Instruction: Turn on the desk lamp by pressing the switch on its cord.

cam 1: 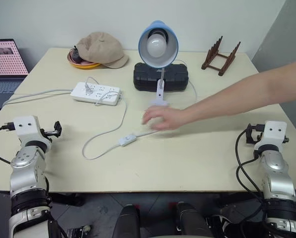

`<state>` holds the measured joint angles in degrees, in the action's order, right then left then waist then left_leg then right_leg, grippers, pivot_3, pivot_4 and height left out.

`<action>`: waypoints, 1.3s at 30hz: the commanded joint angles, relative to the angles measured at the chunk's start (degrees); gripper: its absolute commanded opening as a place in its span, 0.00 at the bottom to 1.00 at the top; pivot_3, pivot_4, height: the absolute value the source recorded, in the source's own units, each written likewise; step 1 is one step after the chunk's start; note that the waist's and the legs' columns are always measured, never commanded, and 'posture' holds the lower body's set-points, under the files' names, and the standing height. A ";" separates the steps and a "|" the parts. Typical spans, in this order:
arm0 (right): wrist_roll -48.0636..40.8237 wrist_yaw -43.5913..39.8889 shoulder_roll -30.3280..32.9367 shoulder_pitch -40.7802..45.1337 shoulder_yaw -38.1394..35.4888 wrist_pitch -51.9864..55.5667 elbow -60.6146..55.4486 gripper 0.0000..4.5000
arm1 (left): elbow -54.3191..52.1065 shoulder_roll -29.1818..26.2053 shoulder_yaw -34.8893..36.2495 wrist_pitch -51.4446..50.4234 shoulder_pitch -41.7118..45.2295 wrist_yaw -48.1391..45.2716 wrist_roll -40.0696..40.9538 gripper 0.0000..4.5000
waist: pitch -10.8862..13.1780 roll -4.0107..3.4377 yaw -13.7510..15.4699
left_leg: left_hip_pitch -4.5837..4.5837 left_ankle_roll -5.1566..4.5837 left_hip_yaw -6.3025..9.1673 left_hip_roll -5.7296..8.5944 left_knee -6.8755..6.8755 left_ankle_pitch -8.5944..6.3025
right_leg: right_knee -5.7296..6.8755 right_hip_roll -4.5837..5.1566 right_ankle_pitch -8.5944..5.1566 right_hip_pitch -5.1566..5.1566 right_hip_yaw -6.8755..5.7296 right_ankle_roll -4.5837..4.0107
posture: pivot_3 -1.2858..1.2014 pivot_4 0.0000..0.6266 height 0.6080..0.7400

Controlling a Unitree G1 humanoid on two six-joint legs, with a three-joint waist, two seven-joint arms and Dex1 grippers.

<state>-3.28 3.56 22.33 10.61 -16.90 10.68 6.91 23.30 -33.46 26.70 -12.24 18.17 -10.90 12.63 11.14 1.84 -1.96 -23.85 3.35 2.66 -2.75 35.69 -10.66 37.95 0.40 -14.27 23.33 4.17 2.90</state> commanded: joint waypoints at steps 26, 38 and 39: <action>-29.64 -51.64 21.09 -2.98 11.66 24.79 -30.69 1.00 | -32.99 -23.42 -22.96 -25.78 -1.48 -48.54 15.83 1.00 | 0.10 -0.06 -0.41 | 0.01 -0.01 -0.04 -0.01 -0.69 0.00 | -0.16 0.06 -0.33 0.24 -0.07 -0.29 | 0.52 0.24 1.00; -33.30 -48.66 20.11 -4.22 12.73 32.17 -39.31 1.00 | -17.77 -14.45 -35.32 -8.12 4.22 -49.40 0.62 1.00 | 0.09 -0.03 -0.11 | -0.08 -0.01 -0.02 -0.02 -0.68 0.00 | -0.18 0.00 -0.33 0.30 -0.07 -0.29 | 0.52 0.24 1.00; -33.59 -48.35 20.16 -4.42 12.49 32.45 -39.65 1.00 | -17.21 -14.09 -35.01 -7.89 4.41 -49.69 0.76 0.96 | 0.09 -0.02 0.00 | -0.07 -0.01 -0.02 -0.02 -0.68 0.00 | -0.18 0.00 -0.33 0.30 -0.08 -0.29 | 0.52 0.24 1.00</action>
<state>-35.37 -45.61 42.47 6.53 -2.26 42.66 -30.21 5.47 -47.79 -8.94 -21.67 21.66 -59.92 13.95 11.24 1.82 -1.96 -23.93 3.34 2.64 -2.77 35.00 -10.66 37.78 0.40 -14.59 23.63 4.09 2.61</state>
